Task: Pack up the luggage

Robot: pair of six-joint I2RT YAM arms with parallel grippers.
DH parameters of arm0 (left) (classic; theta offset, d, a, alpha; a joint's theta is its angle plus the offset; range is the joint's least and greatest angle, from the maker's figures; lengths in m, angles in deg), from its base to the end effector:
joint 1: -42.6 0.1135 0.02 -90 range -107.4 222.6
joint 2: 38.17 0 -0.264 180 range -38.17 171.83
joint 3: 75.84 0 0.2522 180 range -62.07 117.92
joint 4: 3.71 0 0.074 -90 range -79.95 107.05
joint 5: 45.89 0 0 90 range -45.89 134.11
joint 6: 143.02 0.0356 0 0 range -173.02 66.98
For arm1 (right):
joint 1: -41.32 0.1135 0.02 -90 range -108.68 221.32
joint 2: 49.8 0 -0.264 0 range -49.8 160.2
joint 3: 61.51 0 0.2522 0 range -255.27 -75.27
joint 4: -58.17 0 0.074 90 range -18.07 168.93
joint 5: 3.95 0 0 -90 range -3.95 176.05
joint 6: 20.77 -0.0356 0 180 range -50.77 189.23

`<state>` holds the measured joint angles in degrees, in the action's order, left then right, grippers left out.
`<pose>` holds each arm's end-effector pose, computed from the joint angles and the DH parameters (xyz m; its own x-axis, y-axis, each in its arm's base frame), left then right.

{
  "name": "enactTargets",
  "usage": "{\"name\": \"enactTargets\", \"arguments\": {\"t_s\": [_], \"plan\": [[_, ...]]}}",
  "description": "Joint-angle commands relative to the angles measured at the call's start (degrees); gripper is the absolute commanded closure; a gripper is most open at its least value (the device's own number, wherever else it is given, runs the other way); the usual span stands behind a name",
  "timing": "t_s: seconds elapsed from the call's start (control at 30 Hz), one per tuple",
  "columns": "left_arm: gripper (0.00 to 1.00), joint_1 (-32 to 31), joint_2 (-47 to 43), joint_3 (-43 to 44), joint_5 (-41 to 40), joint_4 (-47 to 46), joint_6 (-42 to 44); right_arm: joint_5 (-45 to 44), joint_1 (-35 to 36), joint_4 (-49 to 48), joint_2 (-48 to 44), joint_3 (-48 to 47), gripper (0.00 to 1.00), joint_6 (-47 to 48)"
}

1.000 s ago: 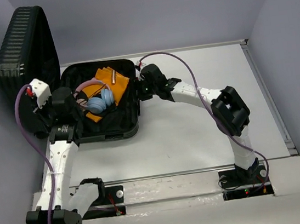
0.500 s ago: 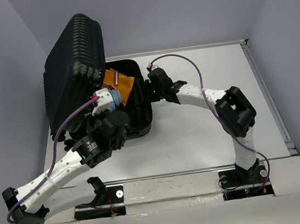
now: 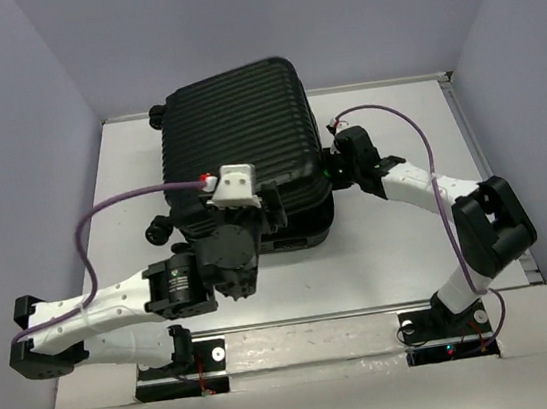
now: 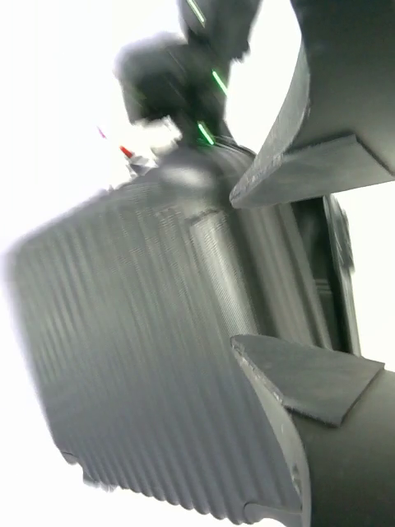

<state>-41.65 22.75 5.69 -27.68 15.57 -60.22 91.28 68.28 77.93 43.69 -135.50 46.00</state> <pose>0.0550 -0.2084 0.4350 -0.0247 -0.1453 -0.9891 0.2144 0.9656 -0.1472 0.3181 0.1654 0.2236 -0.7212 0.0738 -0.6888 -0.2502 0.8994 0.3584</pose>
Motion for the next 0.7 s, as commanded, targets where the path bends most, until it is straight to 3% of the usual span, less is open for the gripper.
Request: {"name": "enactTargets", "arguments": {"t_s": [0.0, 0.13, 0.2, 0.27, 0.33, 0.4, 0.47, 0.5, 0.57, 0.67], "plan": [[0.22, 0.3, -4.1, 3.3, 8.0, -14.5, -1.9, 4.7, -1.0, 3.3, -5.8, 2.1, 0.47, 2.6], [0.2, 2.6, -1.7, 9.6, 6.7, -8.8, -2.0, 2.3, -2.2, 6.5, -11.3, 2.5, 0.42, 2.2], [0.21, 9.9, 0.5, 14.3, 11.7, -3.3, -6.6, 0.1, -2.7, 8.1, -14.2, 2.1, 0.42, 2.2], [0.2, 23.0, 2.9, 17.6, 24.4, 2.6, -11.1, -4.3, -2.7, 11.1, -19.0, 1.9, 0.44, 2.4], [0.2, 32.1, 4.6, 19.1, 35.6, 5.7, -12.7, -7.2, -2.7, 13.3, -24.2, 2.0, 0.5, 2.7], [0.19, 42.9, 8.4, 22.3, 40.8, 6.8, -12.8, -8.9, -2.7, 15.3, -27.7, 2.8, 0.54, 2.9], [0.18, 48.4, 13.2, 24.9, 47.2, 7.2, -13.2, -9.8, -2.7, 16.6, -32.1, 3.2, 0.62, 3.6], [0.18, 53.8, 15.0, 28.2, 50.6, 7.7, -13.7, -7.7, -2.7, 17.9, -33.2, 3.2, 0.75, 3.9], [0.18, 58.3, 21.2, 32.2, 56.8, 8.6, -14.3, -2.3, -2.7, 18.5, -34.4, 2.8, 0.86, 4.0], [0.17, 67.1, 31.4, 44.2, 65.8, 10.6, -14.4, 2.4, 0.8, 19.1, -35.5, 3.3, 0.93, 3.7]]}}
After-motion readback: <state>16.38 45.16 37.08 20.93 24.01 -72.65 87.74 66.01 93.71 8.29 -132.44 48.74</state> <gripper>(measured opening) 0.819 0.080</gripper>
